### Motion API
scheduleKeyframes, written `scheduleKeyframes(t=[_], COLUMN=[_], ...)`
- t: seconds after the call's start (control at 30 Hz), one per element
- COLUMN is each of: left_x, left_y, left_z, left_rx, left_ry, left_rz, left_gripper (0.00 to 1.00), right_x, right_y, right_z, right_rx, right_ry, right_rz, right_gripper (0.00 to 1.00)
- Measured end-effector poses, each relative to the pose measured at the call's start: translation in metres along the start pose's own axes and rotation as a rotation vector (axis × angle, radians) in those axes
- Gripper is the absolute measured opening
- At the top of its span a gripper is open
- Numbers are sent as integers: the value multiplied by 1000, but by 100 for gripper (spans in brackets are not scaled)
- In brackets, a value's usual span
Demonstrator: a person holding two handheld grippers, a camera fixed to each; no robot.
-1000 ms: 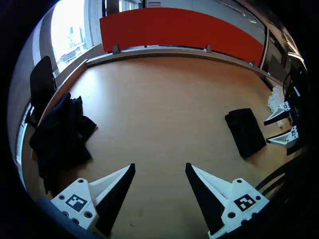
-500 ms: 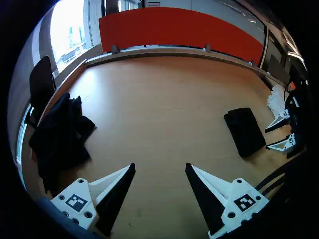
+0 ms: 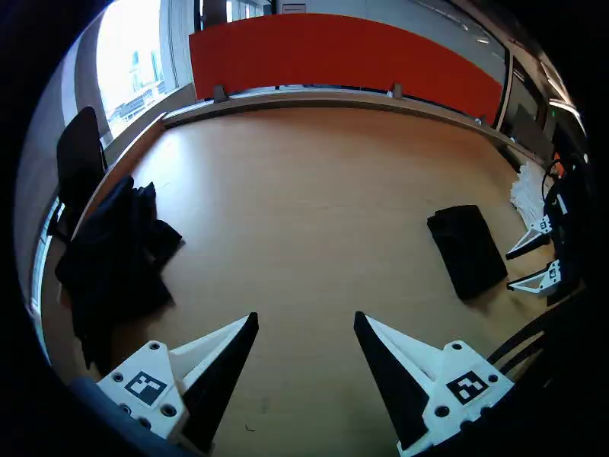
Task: Fold towel
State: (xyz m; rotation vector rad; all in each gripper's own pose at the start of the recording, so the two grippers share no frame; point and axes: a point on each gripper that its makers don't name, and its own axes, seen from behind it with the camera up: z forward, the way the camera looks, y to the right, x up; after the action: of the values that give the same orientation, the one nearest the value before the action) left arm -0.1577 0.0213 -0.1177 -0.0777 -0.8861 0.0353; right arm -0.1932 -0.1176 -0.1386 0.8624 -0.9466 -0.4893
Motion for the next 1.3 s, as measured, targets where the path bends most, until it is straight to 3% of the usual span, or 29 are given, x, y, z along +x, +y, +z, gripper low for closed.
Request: scheduleKeyframes(t=[0.43, 0.63, 1.1, 1.3], left_x=[2, 1, 2, 2], left_y=[0, -1, -1, 1], left_z=[0, 0, 1, 1], left_rx=[-1, -1, -1, -2], left_ry=[2, 2, 3, 3], left_rz=[-2, -3, -3, -1], left_gripper=[93, 93, 93, 93], right_x=[-5, -9, -10, -8], right_y=[0, -1, 0, 2], right_z=[5, 5, 8, 8], right_rx=[5, 5, 0, -8], right_ry=[-17, -27, -24, -13], right_rz=[34, 32, 45, 49], right_gripper=[41, 38, 6, 4])
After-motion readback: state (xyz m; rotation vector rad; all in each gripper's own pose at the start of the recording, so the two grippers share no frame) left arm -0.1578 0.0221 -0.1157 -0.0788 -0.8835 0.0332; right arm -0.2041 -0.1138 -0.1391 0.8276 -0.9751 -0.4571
